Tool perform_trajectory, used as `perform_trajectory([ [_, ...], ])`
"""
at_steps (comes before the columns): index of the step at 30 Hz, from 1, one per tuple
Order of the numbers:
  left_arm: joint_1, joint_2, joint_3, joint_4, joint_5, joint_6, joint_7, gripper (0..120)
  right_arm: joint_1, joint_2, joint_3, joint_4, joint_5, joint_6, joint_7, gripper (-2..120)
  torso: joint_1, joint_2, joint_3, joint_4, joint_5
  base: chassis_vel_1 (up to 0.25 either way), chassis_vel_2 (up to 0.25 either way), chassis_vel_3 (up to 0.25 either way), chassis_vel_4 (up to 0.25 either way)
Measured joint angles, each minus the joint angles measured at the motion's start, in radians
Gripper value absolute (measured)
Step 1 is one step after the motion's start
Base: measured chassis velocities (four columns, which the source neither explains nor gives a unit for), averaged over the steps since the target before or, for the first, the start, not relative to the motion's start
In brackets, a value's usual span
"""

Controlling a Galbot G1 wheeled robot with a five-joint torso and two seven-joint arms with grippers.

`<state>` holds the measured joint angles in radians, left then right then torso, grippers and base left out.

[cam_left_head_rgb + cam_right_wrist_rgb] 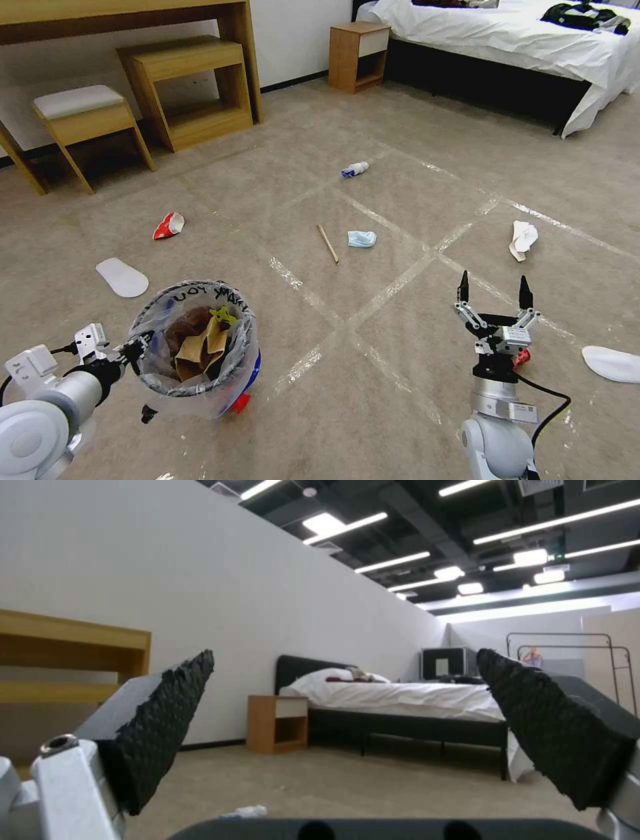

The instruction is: Pick up the trash bin and place the garbage on the floor into it.

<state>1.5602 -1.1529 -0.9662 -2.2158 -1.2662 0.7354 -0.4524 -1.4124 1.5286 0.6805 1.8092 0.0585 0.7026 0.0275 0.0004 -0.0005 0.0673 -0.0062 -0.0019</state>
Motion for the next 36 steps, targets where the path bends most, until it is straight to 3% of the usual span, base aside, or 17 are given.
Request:
perform_trajectory([
  [10,-0.006,0.009,-0.002,0.01,-0.001,0.0,0.001,0,0.038,-0.011,0.005,-0.016,-0.012,0.001,0.017,100,0.0,0.0,0.0,0.0,-0.0001,-0.05,0.053,0.046,-0.045],
  [17,-0.008,0.017,-0.007,0.015,-0.002,0.0,0.012,0,0.084,-0.057,0.005,-0.021,-0.008,-0.036,0.057,100,0.0,0.0,0.0,-0.0001,0.0,0.0,0.0,0.0,0.0],
  [26,-0.008,0.024,-0.012,0.018,-0.005,0.0,0.012,0,0.19,-0.246,0.002,-0.114,0.044,-0.187,0.173,100,0.0,0.0,0.0,0.0001,0.0003,0.0,0.0,0.0,0.0],
  [29,-0.003,0.024,-0.017,0.017,-0.004,0.0,0.014,0,0.204,-0.409,0.005,-0.174,0.099,-0.312,0.234,100,0.0,0.0,0.0,0.0001,0.0006,0.0,0.0,0.0,0.0],
  [30,-0.003,0.024,-0.017,0.017,-0.004,0.0,0.014,0,0.204,-0.409,0.005,-0.174,0.099,-0.312,0.234,100,0.0,0.0,0.0,0.0001,0.0006,0.0,0.0,0.0,0.0],
  [32,-0.003,0.026,-0.02,0.017,-0.005,0.0,0.017,0,0.201,-0.537,0.003,-0.219,0.187,-0.343,0.216,100,0.0,0.0,0.0,-0.0003,-0.0004,0.0,0.0,0.0,0.0],
  [34,-0.003,0.027,-0.02,0.018,-0.005,0.0,0.017,0,0.201,-0.566,0.002,-0.235,0.203,-0.346,0.206,100,0.0,0.0,0.0,-0.0002,0.0003,0.0,0.0,0.0,0.0],
  [36,-0.006,0.032,-0.022,0.019,-0.007,0.0,0.019,0,0.196,-0.665,0.001,-0.301,0.243,-0.371,0.182,100,0.0,0.0,0.0,-0.0002,0.0004,0.0,0.0,0.0,0.0],
])
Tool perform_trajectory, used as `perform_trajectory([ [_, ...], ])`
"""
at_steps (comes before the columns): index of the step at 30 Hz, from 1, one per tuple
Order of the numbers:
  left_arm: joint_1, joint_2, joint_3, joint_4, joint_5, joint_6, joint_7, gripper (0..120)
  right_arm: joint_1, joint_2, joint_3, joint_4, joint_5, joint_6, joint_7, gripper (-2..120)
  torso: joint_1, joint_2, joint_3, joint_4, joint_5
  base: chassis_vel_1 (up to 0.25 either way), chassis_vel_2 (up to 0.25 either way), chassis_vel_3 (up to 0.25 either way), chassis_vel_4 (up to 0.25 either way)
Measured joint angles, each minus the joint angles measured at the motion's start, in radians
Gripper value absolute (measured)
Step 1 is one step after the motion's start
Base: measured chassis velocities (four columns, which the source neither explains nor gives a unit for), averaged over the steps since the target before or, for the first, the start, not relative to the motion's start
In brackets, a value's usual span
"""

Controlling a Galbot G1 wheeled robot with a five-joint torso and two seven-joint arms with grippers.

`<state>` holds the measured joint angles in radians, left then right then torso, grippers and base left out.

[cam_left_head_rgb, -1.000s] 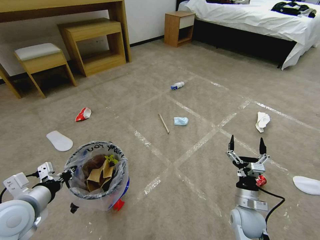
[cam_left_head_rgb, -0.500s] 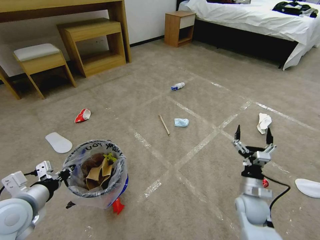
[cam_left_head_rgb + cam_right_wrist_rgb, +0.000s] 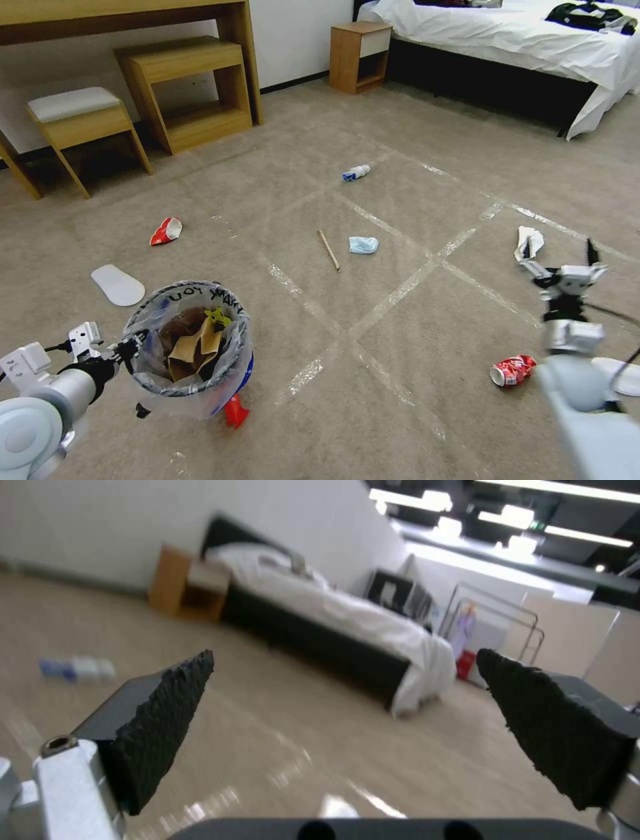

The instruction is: Pick up the trash bin and place the garbage on the floor into it.

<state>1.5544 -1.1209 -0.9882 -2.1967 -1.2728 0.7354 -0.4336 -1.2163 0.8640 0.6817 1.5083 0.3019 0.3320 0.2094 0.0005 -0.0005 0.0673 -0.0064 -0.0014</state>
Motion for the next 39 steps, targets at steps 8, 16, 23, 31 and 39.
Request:
perform_trajectory([
  [8,-0.004,0.011,0.003,0.013,0.0,0.0,0.003,0,-0.056,-0.186,-0.056,-0.125,0.119,-0.072,-0.047,100,0.0,0.0,0.0,0.0002,-0.0011,0.0,0.0,0.0,0.0],
  [16,-0.006,0.017,0.012,0.02,-0.001,0.0,0.004,0,-0.107,-0.182,-0.121,-0.08,0.499,-0.355,0.055,100,0.0,0.0,0.0,0.0,-0.0005,0.0,0.0,0.0,0.0],
  [23,-0.003,0.022,0.013,0.025,-0.001,0.0,0.004,0,-0.127,-0.121,-0.142,-0.035,0.673,-0.453,0.065,100,0.0,0.0,0.0,0.0002,-0.0005,0.0,0.0,0.0,0.0],
  [31,-0.003,0.024,0.015,0.025,-0.001,0.0,0.003,0,-0.137,-0.077,-0.15,0.012,0.789,-0.549,0.161,100,0.0,0.0,0.0,0.0002,-0.0009,0.0,0.0,0.0,0.0],
  [39,0.003,0.019,0.019,0.022,0.005,0.0,0.002,0,-0.118,-0.01,-0.169,0.005,0.829,-0.589,0.264,100,0.0,0.0,0.0,0.0002,-0.0005,0.0,0.0,0.0,0.0],
])
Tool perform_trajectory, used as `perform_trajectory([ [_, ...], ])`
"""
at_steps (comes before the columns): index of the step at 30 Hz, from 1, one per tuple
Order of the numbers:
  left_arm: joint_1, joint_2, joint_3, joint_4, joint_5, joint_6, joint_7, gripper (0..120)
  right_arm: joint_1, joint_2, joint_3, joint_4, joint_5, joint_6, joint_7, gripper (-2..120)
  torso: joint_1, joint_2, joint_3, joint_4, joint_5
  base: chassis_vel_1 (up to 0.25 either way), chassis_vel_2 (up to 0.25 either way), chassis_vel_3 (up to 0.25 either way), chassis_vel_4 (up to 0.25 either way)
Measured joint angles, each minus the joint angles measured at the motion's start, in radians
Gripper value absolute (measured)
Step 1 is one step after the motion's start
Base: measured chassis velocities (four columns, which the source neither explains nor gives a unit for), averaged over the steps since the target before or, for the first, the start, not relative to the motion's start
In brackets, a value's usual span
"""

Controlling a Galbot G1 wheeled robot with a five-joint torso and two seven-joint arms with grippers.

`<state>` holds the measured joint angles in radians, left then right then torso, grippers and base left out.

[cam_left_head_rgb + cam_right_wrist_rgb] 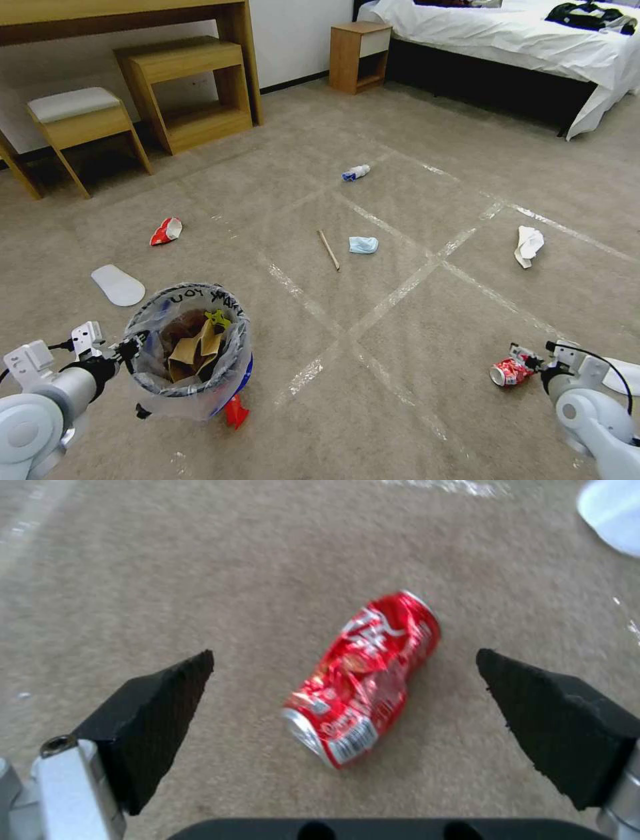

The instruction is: Pick up the trash bin and place the garbage on the floor into it.

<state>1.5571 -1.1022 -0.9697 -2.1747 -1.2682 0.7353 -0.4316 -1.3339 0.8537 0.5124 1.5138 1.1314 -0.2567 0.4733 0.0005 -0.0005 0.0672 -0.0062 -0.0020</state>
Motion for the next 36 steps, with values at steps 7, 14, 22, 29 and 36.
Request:
perform_trajectory([
  [7,0.005,-0.005,0.006,-0.004,0.009,0.0,-0.001,0,0.014,0.033,0.004,-0.03,0.002,0.0,0.038,100,0.0,0.0,0.0,-0.0001,0.0,0.0,0.0,0.0,0.0],
  [14,0.007,-0.007,0.013,-0.01,0.014,0.0,-0.003,0,0.036,0.063,0.009,-0.056,0.0,0.004,0.047,100,0.0,0.0,0.0,-0.0001,0.0,0.0,0.0,0.0,0.0],
  [22,0.012,-0.009,0.014,-0.011,0.018,0.0,-0.003,0,0.058,0.092,0.001,-0.071,0.006,0.004,0.043,100,0.0,0.0,0.0,-0.0001,0.0,0.0,0.0,0.0,0.0],
  [29,0.013,-0.011,0.018,-0.009,0.023,0.0,-0.003,0,0.08,0.103,-0.012,-0.073,0.009,-0.001,0.045,100,0.0,0.0,0.0,0.0,0.0,0.0,0.0,0.0,0.0],
  [36,0.01,-0.012,0.023,-0.003,0.027,0.0,-0.002,0,0.096,0.105,-0.02,-0.091,0.003,0.0,0.045,100,0.0,0.0,0.0,-0.0001,0.0,0.0,0.0,0.0,0.0],
])
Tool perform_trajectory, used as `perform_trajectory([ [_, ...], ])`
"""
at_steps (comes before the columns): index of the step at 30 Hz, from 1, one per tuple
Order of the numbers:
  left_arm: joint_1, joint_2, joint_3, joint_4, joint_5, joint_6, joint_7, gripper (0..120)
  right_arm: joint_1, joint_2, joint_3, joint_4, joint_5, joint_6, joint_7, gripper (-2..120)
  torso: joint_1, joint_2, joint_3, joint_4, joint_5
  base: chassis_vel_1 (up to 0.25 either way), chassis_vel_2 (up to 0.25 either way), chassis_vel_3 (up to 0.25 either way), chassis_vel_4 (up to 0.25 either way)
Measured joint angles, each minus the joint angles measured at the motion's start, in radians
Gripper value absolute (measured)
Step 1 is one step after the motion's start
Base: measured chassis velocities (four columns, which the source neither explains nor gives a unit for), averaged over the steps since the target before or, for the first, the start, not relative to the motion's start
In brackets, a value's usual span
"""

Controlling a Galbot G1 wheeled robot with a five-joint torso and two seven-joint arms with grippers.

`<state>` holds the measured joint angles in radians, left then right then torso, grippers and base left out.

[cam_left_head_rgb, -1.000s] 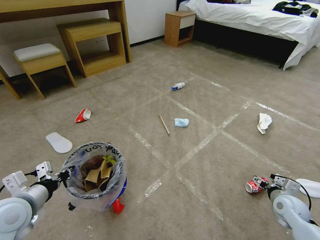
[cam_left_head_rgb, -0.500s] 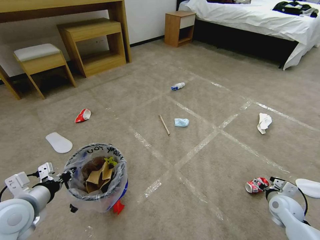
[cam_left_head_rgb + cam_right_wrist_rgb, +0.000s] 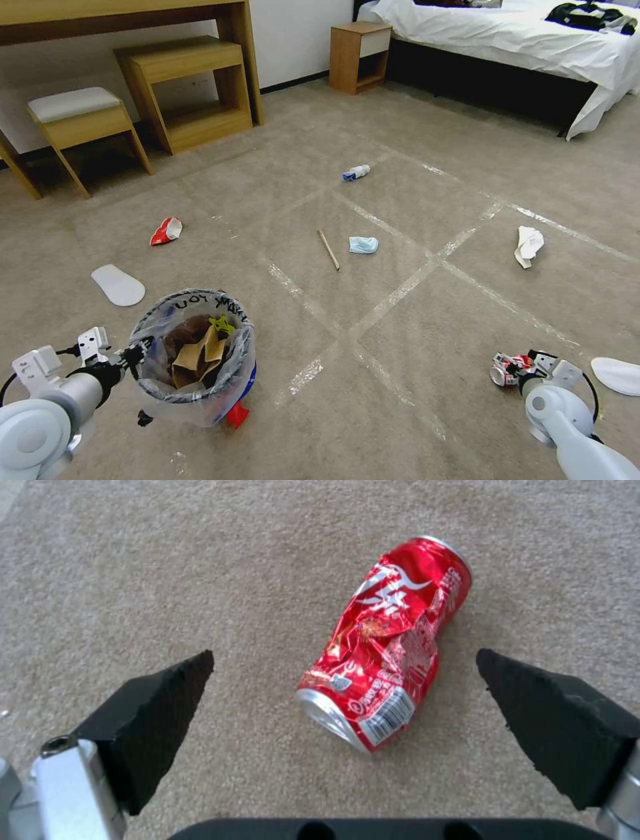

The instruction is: Pick up the trash bin and place the garbage on the floor into it.

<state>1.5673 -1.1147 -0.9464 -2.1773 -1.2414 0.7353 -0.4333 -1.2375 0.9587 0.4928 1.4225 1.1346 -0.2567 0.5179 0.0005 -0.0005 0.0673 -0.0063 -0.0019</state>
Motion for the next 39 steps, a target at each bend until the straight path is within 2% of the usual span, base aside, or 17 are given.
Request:
perform_trajectory([
  [17,-0.003,0.001,0.003,0.008,0.002,0.0,0.001,0,0.084,0.009,-0.032,-0.069,-0.019,0.011,-0.012,100,0.0,0.0,0.0,0.0,0.0,0.0,0.0,0.0,0.0],
  [24,-0.003,0.005,0.005,0.019,0.004,0.0,0.001,0,0.152,0.03,-0.067,-0.162,-0.049,0.022,-0.022,100,0.0,0.0,0.0,0.0,0.0,0.0,0.0,0.0,0.0],
  [39,-0.009,0.01,0.011,0.03,0.005,0.0,0.003,0,0.195,0.046,-0.082,-0.255,-0.098,0.043,-0.039,100,0.0,0.0,0.0,0.0,0.0001,0.0,0.0,0.0,0.0],
])
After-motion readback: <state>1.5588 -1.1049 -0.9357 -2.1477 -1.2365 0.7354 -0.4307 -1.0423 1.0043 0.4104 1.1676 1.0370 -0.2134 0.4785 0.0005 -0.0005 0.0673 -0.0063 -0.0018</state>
